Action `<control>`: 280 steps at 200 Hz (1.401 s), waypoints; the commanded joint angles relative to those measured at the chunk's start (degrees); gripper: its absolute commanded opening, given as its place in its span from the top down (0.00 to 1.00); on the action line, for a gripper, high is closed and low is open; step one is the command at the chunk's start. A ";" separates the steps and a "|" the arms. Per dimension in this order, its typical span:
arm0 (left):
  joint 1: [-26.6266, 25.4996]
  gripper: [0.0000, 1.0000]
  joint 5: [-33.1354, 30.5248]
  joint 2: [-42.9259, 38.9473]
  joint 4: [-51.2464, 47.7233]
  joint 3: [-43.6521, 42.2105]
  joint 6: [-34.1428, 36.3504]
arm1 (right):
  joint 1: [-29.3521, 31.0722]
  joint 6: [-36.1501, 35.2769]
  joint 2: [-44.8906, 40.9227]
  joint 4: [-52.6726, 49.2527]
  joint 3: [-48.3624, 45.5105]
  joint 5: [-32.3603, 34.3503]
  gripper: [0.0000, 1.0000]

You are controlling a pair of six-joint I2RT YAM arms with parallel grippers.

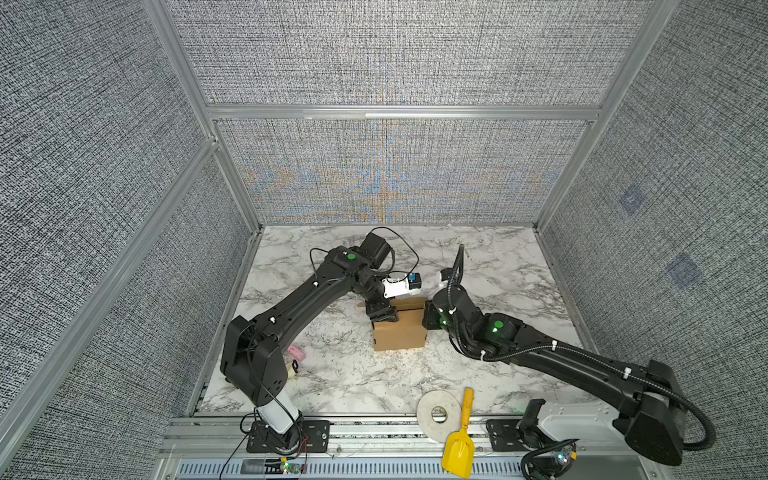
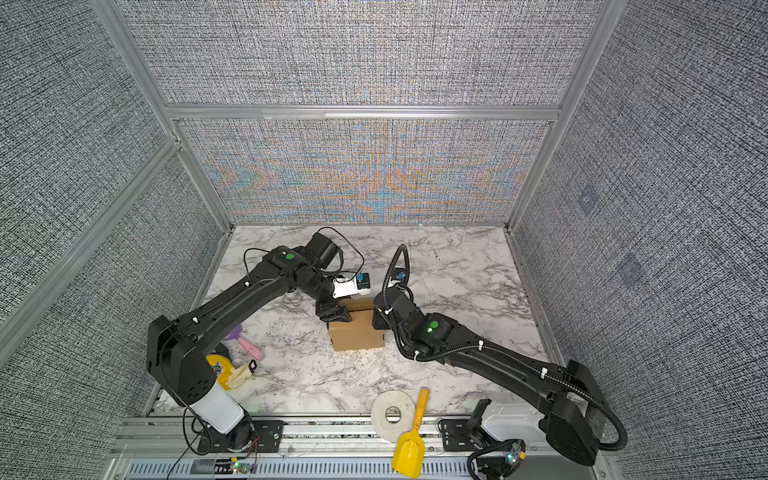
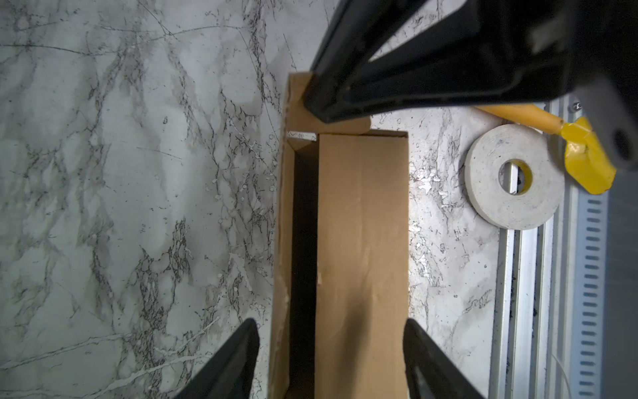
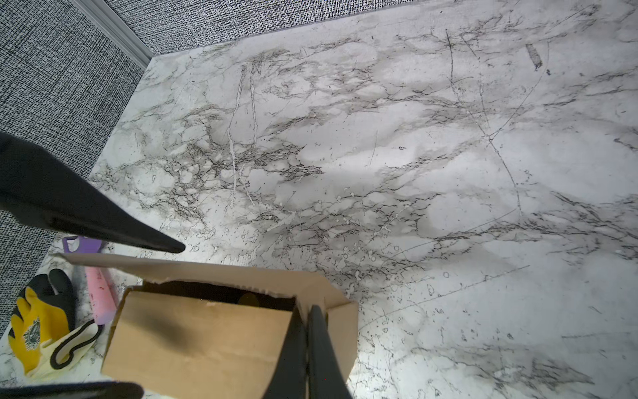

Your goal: Fold the paper box

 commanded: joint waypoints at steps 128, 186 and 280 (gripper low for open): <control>10.06 0.21 -6.18 -14.73 4.65 -7.74 -8.49 | 1.00 1.78 0.95 -4.30 -1.88 1.14 1.00; 10.66 0.29 -9.76 -14.87 6.28 -12.31 -7.44 | 1.17 2.15 1.12 -3.70 -2.38 1.53 1.00; 10.65 0.68 -5.12 -10.74 8.15 -10.36 -9.55 | 1.61 2.81 1.82 -3.11 -2.40 1.92 1.00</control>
